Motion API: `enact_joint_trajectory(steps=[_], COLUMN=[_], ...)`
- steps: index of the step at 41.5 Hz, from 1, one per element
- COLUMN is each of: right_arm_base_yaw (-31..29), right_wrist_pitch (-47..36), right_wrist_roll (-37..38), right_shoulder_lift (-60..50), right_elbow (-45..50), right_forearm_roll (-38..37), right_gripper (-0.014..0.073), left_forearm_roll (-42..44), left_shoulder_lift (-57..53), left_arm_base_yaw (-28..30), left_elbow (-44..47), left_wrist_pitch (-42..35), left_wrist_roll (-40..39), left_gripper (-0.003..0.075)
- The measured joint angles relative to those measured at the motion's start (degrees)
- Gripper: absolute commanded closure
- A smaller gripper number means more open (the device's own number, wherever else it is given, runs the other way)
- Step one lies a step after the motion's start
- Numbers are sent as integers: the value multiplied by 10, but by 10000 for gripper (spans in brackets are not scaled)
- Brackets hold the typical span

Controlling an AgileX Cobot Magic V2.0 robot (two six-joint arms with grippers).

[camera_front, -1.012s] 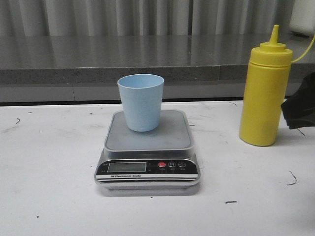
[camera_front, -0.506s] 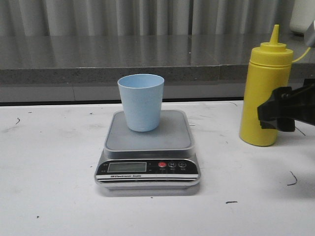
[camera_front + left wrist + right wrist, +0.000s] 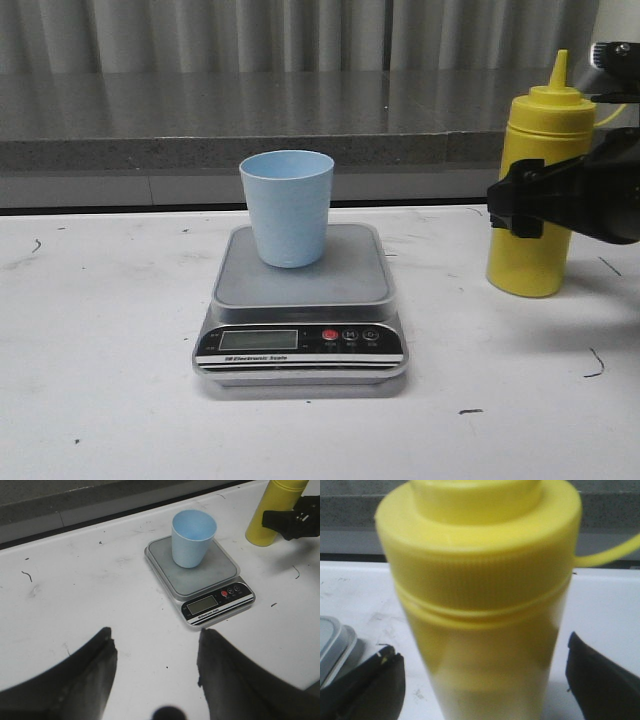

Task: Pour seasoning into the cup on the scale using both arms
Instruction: 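Reach the right gripper to the yellow squeeze bottle and grasp it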

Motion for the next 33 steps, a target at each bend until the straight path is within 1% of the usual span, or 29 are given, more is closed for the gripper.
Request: enact_joint_trajectory(steps=[14, 17, 21, 24, 26, 30, 33], right_arm_base_yaw=[0, 0, 0, 0, 0, 0, 0], right_wrist_pitch=[-10, -10, -10, -10, -10, -1, 31], right_wrist_roll=[1, 1, 1, 1, 1, 1, 0], right_shoulder_lift=[94, 105, 108, 108, 108, 104, 89], right_elbow=[-87, -92, -93, -94, -94, -94, -94], right_forearm_roll=[13, 13, 13, 13, 13, 13, 13], right_gripper=[-69, -27, 111, 197, 213, 211, 211], left_forearm_roll=[0, 0, 0, 0, 0, 0, 0], left_shoulder_lift=[0, 0, 0, 0, 0, 0, 0], left_arm_base_yaw=[0, 0, 0, 0, 0, 0, 0], left_elbow=[0, 0, 0, 0, 0, 0, 0], left_wrist_pitch=[0, 0, 0, 0, 0, 0, 0], left_wrist_roll=[0, 0, 0, 0, 0, 0, 0], left_gripper=[351, 351, 352, 351, 351, 351, 351])
